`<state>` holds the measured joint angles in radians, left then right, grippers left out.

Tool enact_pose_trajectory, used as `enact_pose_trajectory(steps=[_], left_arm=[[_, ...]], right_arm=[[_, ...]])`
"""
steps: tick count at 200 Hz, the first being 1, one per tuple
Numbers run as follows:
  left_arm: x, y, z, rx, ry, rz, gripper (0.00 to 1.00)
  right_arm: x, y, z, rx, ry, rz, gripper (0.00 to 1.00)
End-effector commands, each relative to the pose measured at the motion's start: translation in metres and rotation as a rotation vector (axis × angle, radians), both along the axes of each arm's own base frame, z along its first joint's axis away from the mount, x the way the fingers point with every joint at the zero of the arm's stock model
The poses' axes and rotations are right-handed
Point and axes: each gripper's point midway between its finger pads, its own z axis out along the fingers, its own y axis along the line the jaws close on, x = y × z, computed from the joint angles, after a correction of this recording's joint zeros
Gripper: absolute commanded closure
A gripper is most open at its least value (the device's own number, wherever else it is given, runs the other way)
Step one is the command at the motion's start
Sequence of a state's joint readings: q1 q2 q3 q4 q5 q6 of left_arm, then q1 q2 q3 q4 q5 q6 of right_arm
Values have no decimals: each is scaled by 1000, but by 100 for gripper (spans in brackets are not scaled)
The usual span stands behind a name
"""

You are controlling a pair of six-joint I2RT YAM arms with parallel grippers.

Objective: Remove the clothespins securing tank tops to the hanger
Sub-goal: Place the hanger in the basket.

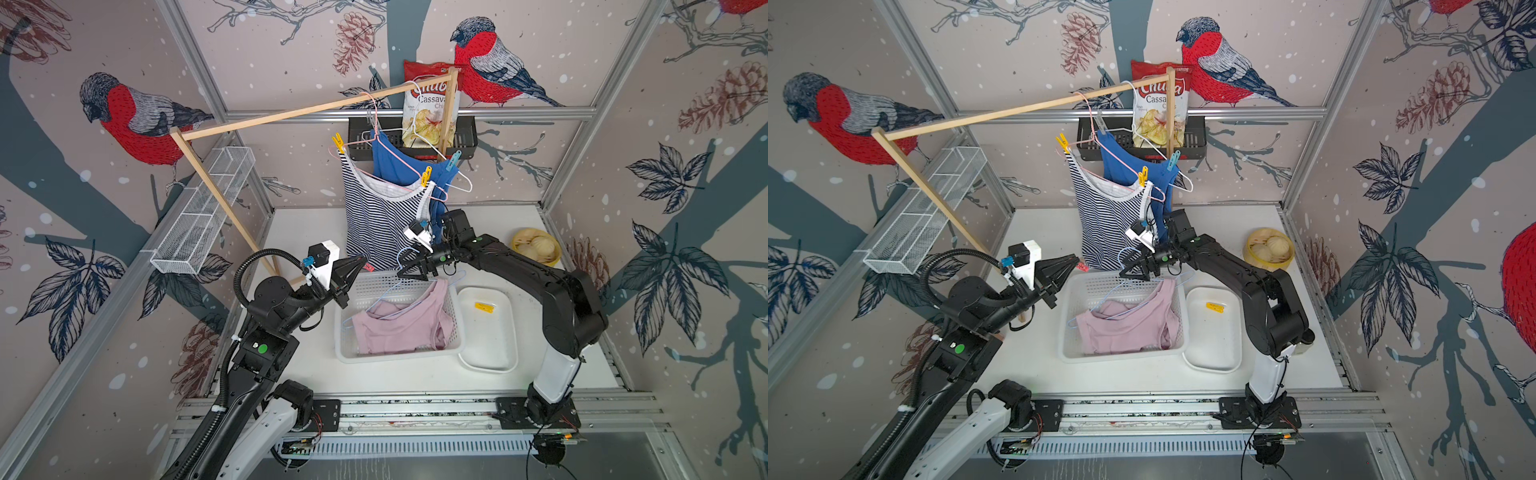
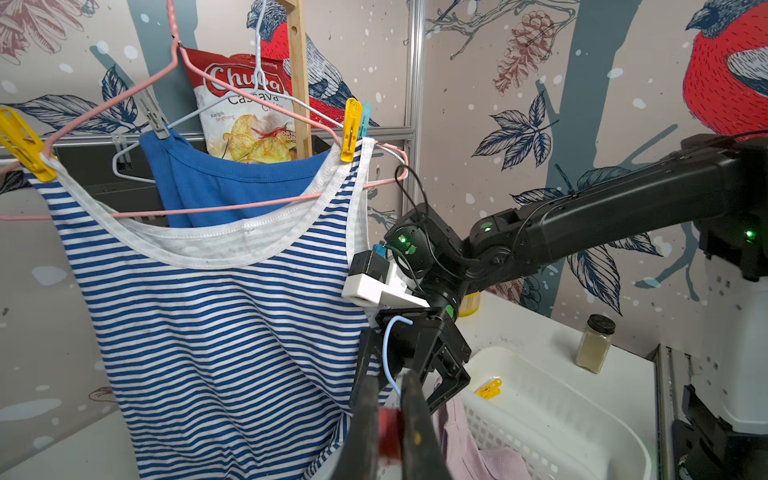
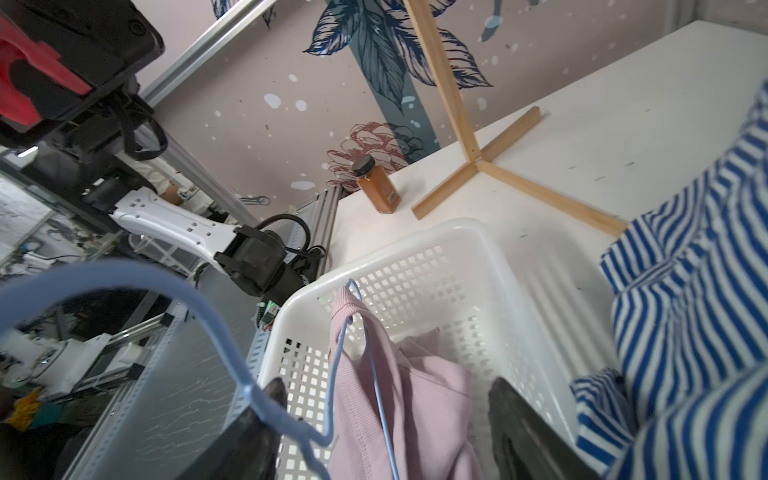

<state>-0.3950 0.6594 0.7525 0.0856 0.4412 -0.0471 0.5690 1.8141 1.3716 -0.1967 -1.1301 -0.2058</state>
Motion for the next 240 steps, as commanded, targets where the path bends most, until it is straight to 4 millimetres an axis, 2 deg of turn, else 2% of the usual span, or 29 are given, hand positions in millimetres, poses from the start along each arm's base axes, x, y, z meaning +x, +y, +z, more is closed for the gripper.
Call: enact_pose_trajectory(steps=[1,42,57,73,98,116,132,170,185,198,204,227,235,240], left_arm=[[6,4,12,-39,-30,40,100],[14,4,10,-58,0,53,100],[16,3,10,-65,7,52,100],[16,2,9,-69,8,46,100],[15,2,11,-71,4,43,100],[16,3,9,-67,7,50,100],[16,3,10,-66,7,50,100],[18,-1,7,-64,20,30,100],[18,-2,6,-63,26,25,100],[18,-3,6,-65,29,22,100],[18,-3,6,-67,31,21,100],[18,-4,5,-71,35,17,100],[19,-4,4,-70,37,15,100],[19,-4,3,-71,40,14,100]], right_arm=[[18,0,10,-2,-53,-105,23],[15,-2,22,-26,-108,-162,16],[18,0,22,-79,-166,-225,7],[20,1,21,-125,-217,-268,5],[33,-9,8,-216,-254,-383,4],[49,-21,-4,-312,-308,-522,1],[61,-33,-6,-346,-368,-655,1],[33,-33,0,-207,-308,-570,1],[16,-29,10,-122,-266,-487,1],[7,-27,19,-69,-239,-463,5],[5,-26,21,-62,-243,-459,10],[3,-26,12,-123,-318,-514,25],[1,-27,13,-115,-326,-523,34],[-1,-28,14,-103,-328,-523,50]])
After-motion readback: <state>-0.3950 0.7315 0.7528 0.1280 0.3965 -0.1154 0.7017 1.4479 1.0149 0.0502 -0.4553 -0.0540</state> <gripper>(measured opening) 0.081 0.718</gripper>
